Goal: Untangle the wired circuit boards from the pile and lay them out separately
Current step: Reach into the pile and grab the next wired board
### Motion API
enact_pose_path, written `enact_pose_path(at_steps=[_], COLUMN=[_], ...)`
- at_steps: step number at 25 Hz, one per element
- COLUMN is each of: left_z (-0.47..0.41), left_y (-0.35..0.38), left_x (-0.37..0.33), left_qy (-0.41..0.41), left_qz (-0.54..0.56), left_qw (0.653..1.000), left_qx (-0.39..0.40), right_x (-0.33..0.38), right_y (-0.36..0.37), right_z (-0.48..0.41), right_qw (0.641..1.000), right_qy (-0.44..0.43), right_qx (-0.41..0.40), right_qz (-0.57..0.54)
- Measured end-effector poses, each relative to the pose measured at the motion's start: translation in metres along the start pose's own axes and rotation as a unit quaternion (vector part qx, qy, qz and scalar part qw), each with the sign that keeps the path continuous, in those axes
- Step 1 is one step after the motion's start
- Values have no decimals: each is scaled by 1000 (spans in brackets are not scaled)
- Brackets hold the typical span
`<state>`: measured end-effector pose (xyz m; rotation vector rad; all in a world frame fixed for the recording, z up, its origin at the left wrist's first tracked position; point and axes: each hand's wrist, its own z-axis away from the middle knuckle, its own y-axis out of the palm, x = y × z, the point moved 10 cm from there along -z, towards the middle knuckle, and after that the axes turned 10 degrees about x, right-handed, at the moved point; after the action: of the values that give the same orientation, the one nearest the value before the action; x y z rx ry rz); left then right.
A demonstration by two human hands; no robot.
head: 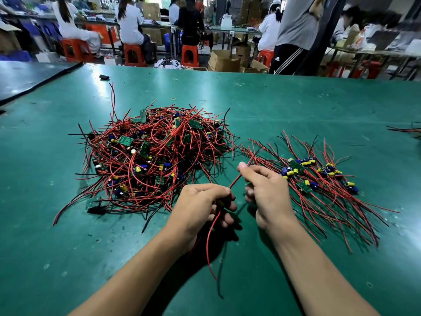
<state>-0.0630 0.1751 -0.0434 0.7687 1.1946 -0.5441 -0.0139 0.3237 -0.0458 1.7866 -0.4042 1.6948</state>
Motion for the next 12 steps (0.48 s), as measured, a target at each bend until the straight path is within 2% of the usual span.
enact_pose_path(at_steps=[2, 6, 9, 12], left_z=[0, 0, 2, 5], left_y=[4, 6, 10, 6], left_x=[1, 2, 3, 2], left_qy=[-9, -19, -26, -20], left_qz=[-11, -18, -33, -38], left_qw=[1000, 999, 997, 997], left_qx=[19, 43, 68, 67], right_x=[-3, 1, 0, -6], right_y=[-9, -16, -25, -20], right_z=[-2, -3, -6, -7], right_qw=[998, 995, 987, 973], right_qy=[7, -9, 18, 91], right_qx=[-32, -63, -79, -19], right_qz=[-58, -77, -136, -212])
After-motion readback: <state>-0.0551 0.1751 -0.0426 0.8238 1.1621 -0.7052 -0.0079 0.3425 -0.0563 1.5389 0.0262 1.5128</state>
